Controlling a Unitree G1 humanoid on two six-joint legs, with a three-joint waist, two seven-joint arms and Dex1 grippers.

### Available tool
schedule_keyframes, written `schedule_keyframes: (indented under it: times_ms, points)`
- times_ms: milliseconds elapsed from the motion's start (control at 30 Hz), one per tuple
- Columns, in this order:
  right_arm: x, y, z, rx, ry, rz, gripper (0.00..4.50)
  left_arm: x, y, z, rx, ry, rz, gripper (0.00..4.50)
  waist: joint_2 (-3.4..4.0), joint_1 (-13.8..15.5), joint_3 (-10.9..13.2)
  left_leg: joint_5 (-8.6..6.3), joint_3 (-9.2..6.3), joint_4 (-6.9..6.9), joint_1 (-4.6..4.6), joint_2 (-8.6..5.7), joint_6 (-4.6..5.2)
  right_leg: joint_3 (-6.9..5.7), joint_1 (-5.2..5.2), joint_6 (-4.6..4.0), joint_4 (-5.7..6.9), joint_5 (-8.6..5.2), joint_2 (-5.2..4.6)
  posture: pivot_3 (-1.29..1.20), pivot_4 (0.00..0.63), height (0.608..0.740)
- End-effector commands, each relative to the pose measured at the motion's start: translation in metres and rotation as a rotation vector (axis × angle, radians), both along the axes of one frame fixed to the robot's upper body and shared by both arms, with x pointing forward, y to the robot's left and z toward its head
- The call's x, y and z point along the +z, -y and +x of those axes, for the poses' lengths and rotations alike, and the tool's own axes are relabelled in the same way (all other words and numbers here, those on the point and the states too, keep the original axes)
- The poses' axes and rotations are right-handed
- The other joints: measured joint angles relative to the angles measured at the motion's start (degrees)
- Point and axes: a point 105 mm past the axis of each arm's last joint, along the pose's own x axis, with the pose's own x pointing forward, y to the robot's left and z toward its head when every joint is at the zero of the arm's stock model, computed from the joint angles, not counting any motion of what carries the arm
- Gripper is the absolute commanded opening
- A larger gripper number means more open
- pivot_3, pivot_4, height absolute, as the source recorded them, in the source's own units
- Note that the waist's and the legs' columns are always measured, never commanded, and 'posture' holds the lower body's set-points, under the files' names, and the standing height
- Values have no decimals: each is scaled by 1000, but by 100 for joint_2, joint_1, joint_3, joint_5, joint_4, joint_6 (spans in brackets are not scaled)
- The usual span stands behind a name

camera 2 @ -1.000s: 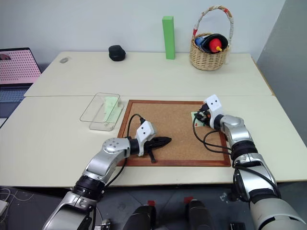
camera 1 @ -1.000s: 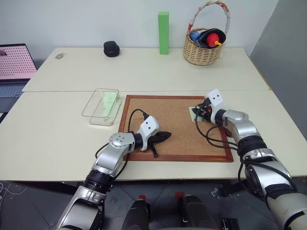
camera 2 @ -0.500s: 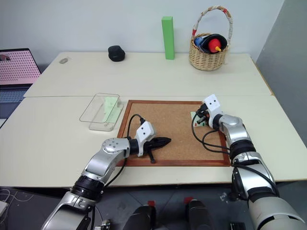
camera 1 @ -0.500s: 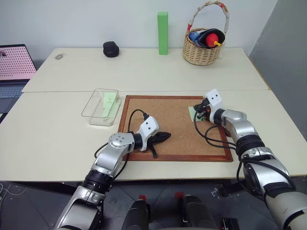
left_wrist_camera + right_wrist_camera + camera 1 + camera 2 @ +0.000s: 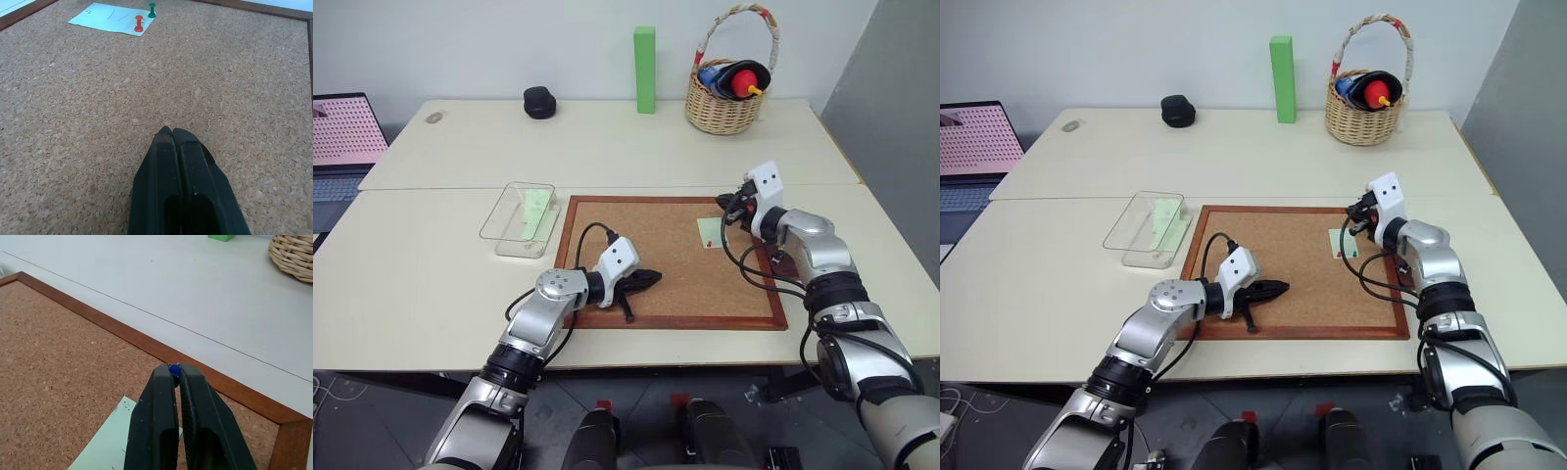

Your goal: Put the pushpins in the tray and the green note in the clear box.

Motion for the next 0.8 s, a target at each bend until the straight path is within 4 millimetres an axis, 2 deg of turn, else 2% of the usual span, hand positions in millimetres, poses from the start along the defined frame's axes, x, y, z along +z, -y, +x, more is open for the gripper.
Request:
schedule_keyframes:
  times_ms: [33, 233, 367, 567, 733, 767, 800]
  points:
    - [35, 29, -20, -15, 88, -10, 11, -32, -10, -9, 21, -104, 88, 0, 2, 10, -1, 0, -2, -1, -3, -1, 0, -2, 0, 0, -1, 0, 0, 0, 150, 740]
    - [19, 64, -60, -60, 15, -114, 11, -34, -12, -9, 11, -102, 99, 0, 9, 13, -10, -1, -2, -5, -4, 0, 2, -3, 0, 0, -11, -2, -1, 0, 150, 740]
    - [6, 88, -78, -121, -47, -177, 11, -34, -11, -7, 0, -97, 105, 0, 19, -10, -17, -1, 11, -1, 4, 2, 2, 5, 3, 0, -9, -3, 0, 0, 150, 740]
    - [-15, 108, -91, -171, -142, -223, 11, -34, -10, -5, -12, -89, 111, 0, 17, -2, -23, -1, 15, 0, 4, 0, 2, 8, 3, 1, -11, -3, 0, 0, 150, 740]
    - [-25, 114, -92, -192, -179, -232, 11, -34, -10, -4, -11, -85, 113, 0, 17, -1, -23, -1, 17, 1, 3, 0, 2, 11, 3, 2, -13, -2, 0, 0, 150, 740]
    - [-25, 114, -92, -194, -184, -232, 565, -34, -10, -4, -9, -84, 113, 0, 17, -1, -23, -1, 16, 0, 3, 0, 2, 10, 3, 2, -13, -3, 0, 0, 150, 740]
    - [-26, 114, -92, -193, -187, -232, 675, -34, -10, -3, -8, -83, 113, 0, 17, 1, -23, -1, 16, 0, 3, 0, 2, 10, 3, 2, -13, -3, 0, 0, 150, 740]
